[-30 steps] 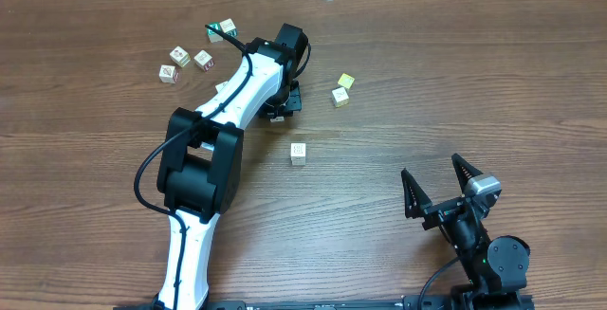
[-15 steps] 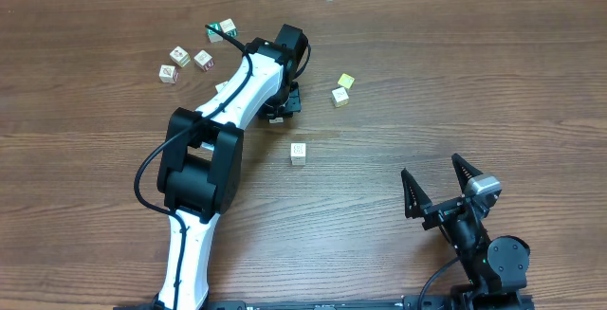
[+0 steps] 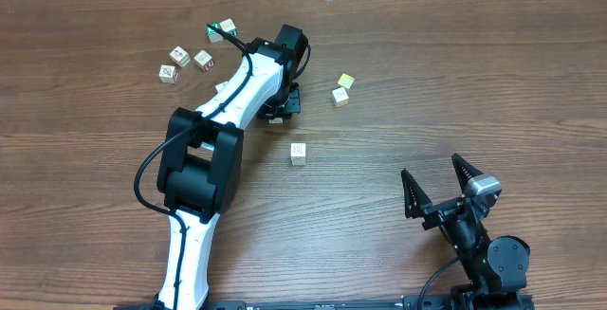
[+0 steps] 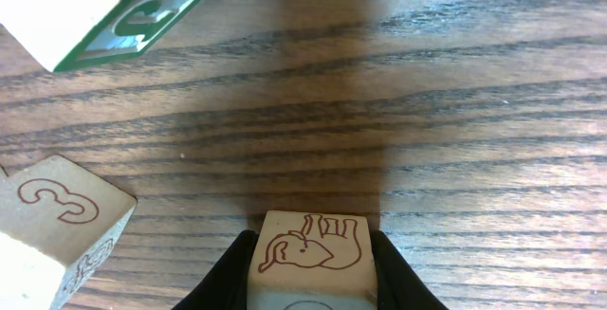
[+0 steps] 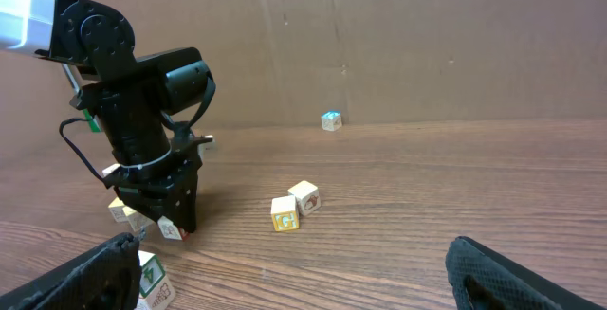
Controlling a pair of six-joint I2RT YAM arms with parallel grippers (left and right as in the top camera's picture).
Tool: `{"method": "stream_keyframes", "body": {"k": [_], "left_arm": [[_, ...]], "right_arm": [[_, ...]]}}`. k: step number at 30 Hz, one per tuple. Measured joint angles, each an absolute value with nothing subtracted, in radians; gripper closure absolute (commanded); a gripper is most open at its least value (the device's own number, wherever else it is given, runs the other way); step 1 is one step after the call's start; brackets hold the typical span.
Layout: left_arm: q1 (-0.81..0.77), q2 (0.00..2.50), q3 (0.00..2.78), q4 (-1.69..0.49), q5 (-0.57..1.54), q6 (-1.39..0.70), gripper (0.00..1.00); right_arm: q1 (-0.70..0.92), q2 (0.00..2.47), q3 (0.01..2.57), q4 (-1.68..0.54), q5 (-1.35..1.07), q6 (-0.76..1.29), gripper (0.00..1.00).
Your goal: Form a tower
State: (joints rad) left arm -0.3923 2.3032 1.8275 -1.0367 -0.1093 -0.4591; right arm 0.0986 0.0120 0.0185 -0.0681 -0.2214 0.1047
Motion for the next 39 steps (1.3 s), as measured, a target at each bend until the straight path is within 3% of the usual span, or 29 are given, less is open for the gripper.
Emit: {"method": "stream_keyframes", "body": {"k": [7,16,23,27,30,39], "left_arm": [[-0.392,2.303,1.827,-1.032,-0.109,-0.429,0.72],[-0.392,2.303,1.827,-1.031,-0.109,-0.410,0.74],[-0.392,2.303,1.827,-1.031,-0.109,-0.408,0.82],[-0.392,2.303,1.827,-1.031,-0.109,-0.406,0.68],[-0.392,2.303,1.827,-1.027,-0.109,-0.407,0.63],[-0.392,2.304,1.827,-1.037,-0.105,-0.384,0.64]], "right_arm": [[0.099,0.012,0.019,-0.068,-0.221,0.104,0.00],[0.099,0.012,0.019,-0.068,-0.221,0.105,0.00],[0.099,0.012,0.019,-0.068,-0.221,0.105,0.00],[0.099,0.012,0.019,-0.068,-0.221,0.105,0.00],[0.099,0.012,0.019,-0.068,-0.222,0.105,0.00],[0.099,0.012,0.019,-0.068,-0.221,0.104,0.00]]}}
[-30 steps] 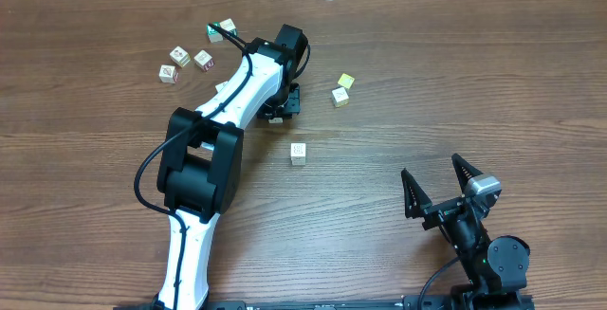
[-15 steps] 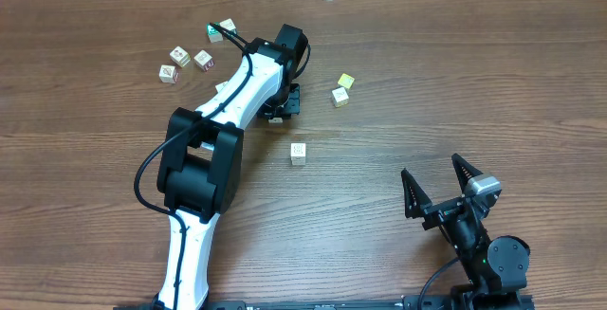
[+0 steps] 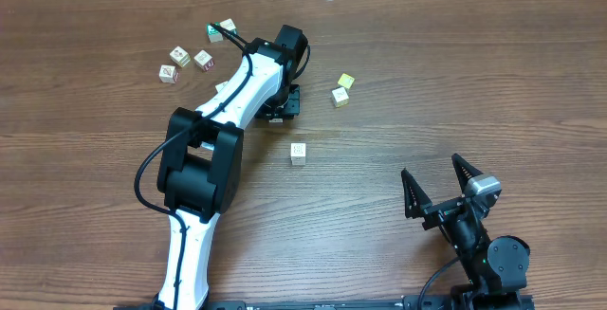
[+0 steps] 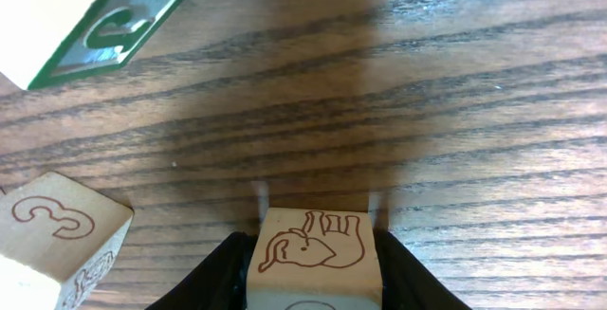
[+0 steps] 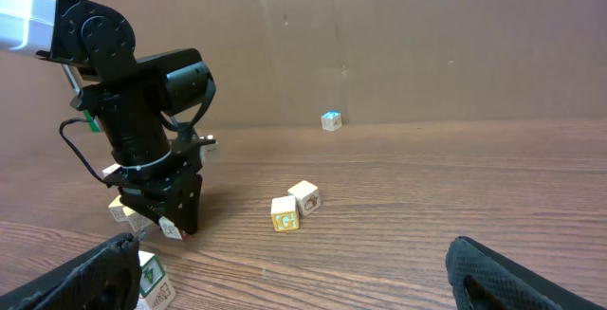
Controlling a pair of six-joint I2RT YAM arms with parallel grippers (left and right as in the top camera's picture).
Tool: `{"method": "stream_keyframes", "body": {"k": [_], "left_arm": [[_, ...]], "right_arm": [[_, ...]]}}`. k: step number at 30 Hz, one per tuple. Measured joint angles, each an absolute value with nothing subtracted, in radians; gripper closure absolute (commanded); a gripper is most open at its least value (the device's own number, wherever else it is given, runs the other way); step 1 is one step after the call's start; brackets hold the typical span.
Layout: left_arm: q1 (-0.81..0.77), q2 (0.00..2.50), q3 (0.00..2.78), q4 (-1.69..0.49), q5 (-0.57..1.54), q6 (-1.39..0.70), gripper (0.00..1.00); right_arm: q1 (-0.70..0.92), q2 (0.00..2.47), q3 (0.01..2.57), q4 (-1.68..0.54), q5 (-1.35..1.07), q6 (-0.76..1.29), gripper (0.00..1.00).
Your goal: Form a tower
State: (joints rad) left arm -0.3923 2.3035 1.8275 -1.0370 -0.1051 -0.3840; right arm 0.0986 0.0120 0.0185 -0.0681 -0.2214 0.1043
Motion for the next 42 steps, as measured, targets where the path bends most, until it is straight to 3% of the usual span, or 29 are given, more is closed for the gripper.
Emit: {"method": "stream_keyframes", "body": {"k": [17,24,26,28,30,38,42], "left_arm": [[-0.392,2.304,1.827,-1.040,-0.105,-0.358,0.76],[-0.392,2.304,1.827,-1.041,-0.104,-0.355,0.76],[-0.392,2.304,1.827,-1.040,-0.099,-0.356,0.66],[-0.391,2.304,1.827,-1.040,-0.087,-0.351,0.63],[-0.391,2.304,1.827,-1.040,-0.078,-0.350,0.54],[-0.391,2.304,1.827,-1.039,-0.061,-0.338,0.74],[-0.391,2.304,1.827,-1.039,-0.060,-0.339,0.68]], "right_arm": [[0.099,0.012,0.019,-0.068,-0.221,0.105,0.00],[0.099,0.012,0.019,-0.068,-0.221,0.105,0.00],[0.099,0.012,0.019,-0.068,-0.222,0.104,0.00],[0.099,0.012,0.019,-0.068,-0.221,0.105,0.00],[0.099,0.012,0.019,-0.068,-0.222,0.105,0.00],[0.099,0.012,0.019,-0.068,-0.221,0.105,0.00],[0.099,0.012,0.019,-0.068,-0.221,0.105,0.00]]}}
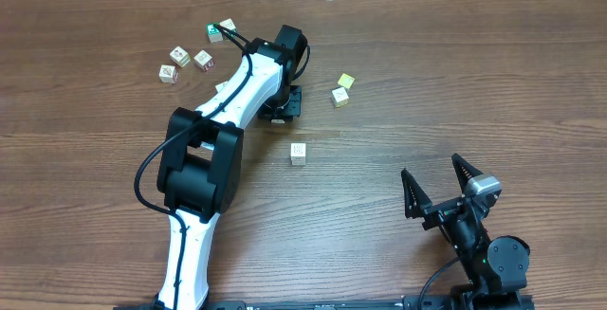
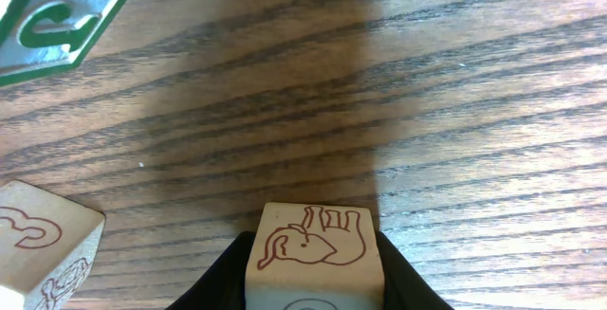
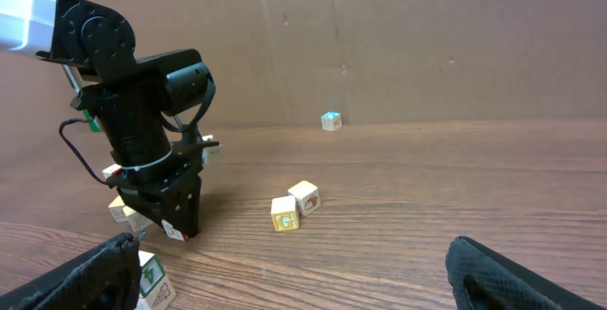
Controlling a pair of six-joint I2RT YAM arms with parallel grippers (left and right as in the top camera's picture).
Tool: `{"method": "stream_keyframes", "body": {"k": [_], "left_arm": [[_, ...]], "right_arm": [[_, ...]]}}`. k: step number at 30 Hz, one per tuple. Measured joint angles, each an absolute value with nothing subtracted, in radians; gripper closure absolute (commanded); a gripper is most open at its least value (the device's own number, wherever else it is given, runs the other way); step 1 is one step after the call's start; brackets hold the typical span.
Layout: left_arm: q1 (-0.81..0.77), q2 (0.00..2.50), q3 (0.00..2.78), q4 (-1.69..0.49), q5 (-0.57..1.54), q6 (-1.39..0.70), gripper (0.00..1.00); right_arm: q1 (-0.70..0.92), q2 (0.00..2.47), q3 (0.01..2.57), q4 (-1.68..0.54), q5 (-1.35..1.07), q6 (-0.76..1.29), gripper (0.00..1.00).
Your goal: Form a tower
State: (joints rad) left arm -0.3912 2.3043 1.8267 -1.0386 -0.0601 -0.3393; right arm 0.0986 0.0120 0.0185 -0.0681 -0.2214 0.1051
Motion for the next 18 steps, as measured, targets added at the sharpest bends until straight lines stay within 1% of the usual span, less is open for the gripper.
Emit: {"method": "stream_keyframes", "body": {"k": [2,4,10,18], "left_arm": [[-0.391,2.304,1.827,-1.037,-0.059,-0.340,0.66],[-0.391,2.304,1.827,-1.037,-0.060,-0.340,0.61],[-0.391,2.304,1.827,-1.036,-0.059,-0.340,0.58],[-0.391,2.304,1.827,-1.039,-0.059,-0.340,0.59]], "right_arm": [[0.099,0.012,0.019,-0.068,-0.221,0.105,0.00],[0.099,0.012,0.019,-0.068,-0.221,0.105,0.00],[0.099,0.012,0.019,-0.068,-0.221,0.105,0.00],[0.099,0.012,0.019,-0.068,-0.221,0.105,0.00]]}}
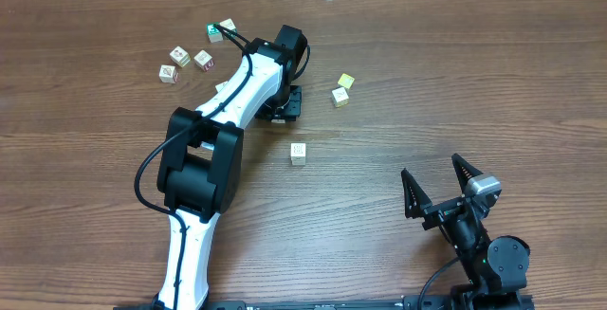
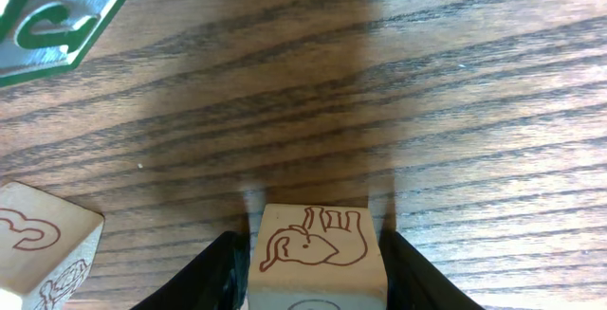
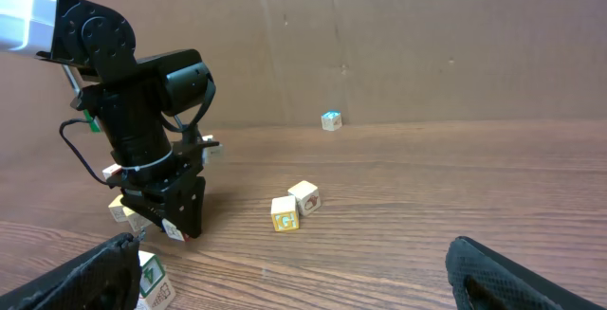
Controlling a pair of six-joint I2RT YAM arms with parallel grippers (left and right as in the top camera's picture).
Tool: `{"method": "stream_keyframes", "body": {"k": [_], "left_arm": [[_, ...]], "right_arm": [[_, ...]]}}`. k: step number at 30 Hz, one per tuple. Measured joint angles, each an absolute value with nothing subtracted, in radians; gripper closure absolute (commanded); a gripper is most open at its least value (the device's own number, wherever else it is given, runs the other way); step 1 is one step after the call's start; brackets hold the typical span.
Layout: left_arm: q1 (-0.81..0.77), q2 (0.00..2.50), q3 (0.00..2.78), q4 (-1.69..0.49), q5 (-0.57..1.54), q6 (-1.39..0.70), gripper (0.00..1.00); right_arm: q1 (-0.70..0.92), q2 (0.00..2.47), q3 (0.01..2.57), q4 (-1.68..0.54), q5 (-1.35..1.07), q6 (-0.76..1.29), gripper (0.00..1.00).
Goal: Form a tower
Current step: 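Lift the elephant-picture block and carry it toward the tower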
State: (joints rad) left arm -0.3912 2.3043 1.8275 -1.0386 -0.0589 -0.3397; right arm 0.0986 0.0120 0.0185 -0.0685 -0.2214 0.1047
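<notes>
The elephant block is a pale wooden cube with a red elephant outline, resting on the table. My left gripper straddles it, slightly open, with a thin dark gap on each side. From overhead the left gripper stands far from me, left of centre, and covers the block. A green C block and a block with a red 3 lie close by. My right gripper stands wide open and empty near the front right.
A lone block lies mid-table. Two yellowish blocks sit right of the left gripper, several more to its left, and a blue one at the far edge. A cardboard wall backs the table.
My left fingers were tight against the elephant block; now they stand slightly apart from it. The block, the other blocks and the right arm have not moved.
At first my left gripper was shut on the elephant block near the green C block. Then its fingers stood slightly off the block, then tight again with the C block farther up-left in view. Now they are apart once more. The right gripper stayed open and still.
</notes>
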Motion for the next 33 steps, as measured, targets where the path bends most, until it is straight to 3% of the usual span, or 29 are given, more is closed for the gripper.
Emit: {"method": "stream_keyframes", "body": {"k": [19,33], "left_arm": [[-0.391,2.304,1.830,-1.049,-0.056,-0.340,0.75],[-0.391,2.217,1.832,-1.093,-0.056,-0.340,0.76]], "right_arm": [[0.099,0.012,0.019,-0.068,-0.221,0.105,0.00],[0.099,0.012,0.019,-0.068,-0.221,0.105,0.00]]}}
